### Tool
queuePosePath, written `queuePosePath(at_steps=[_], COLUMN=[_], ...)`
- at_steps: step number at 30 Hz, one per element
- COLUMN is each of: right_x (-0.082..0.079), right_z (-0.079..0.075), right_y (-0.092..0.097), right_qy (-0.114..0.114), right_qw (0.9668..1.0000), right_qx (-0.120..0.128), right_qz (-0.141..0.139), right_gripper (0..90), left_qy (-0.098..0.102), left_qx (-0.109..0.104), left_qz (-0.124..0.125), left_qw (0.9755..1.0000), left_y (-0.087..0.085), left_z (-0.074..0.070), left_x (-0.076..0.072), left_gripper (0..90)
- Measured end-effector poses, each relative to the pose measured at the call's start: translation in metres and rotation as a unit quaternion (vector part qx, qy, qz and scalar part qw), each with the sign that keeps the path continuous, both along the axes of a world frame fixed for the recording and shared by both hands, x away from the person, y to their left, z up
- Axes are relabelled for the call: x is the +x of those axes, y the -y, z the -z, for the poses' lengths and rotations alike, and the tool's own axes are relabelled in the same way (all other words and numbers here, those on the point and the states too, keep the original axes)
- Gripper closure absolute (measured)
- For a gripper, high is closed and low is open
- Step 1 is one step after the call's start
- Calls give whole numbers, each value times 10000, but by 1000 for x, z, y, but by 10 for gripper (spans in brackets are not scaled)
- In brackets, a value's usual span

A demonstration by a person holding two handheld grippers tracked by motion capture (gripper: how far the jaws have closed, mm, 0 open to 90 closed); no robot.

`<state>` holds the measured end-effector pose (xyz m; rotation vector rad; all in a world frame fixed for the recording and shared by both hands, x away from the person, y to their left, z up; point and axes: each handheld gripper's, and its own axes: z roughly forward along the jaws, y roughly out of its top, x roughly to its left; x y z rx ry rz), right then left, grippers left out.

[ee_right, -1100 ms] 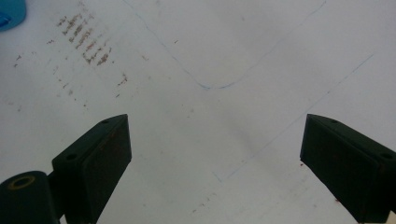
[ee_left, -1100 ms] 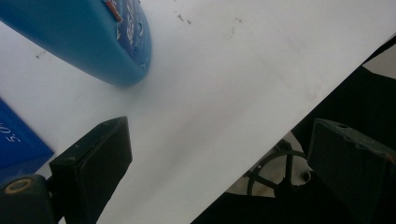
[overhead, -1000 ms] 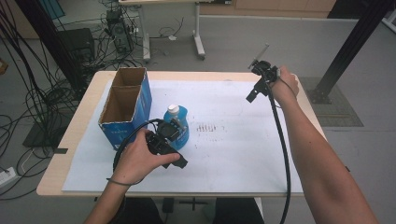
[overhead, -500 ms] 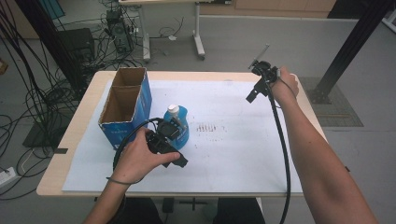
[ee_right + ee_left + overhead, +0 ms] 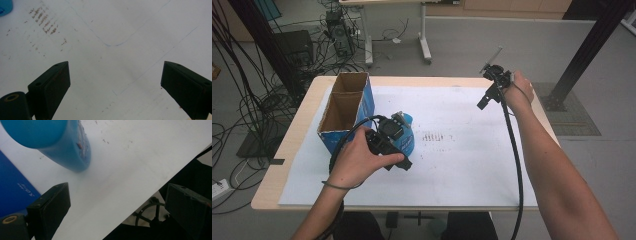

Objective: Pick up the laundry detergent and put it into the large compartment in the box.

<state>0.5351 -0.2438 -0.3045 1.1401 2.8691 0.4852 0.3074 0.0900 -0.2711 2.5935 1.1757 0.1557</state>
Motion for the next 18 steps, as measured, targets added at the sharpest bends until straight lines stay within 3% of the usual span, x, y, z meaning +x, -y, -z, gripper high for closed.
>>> queuePosePath(at_steps=[10,18], right_x=[0,1], right_z=[-2,-1], right_y=[1,0], right_qy=[-12,-26], right_qw=[10000,9999], right_qx=[-91,-103], right_qz=[31,59], right_gripper=[85,86], left_qy=[101,259], left_qx=[64,7], left_qz=[-43,-146], left_qw=[9999,9996], left_y=[-3,-6], left_z=[-25,-51], left_x=[8,25], left_gripper=[68,68])
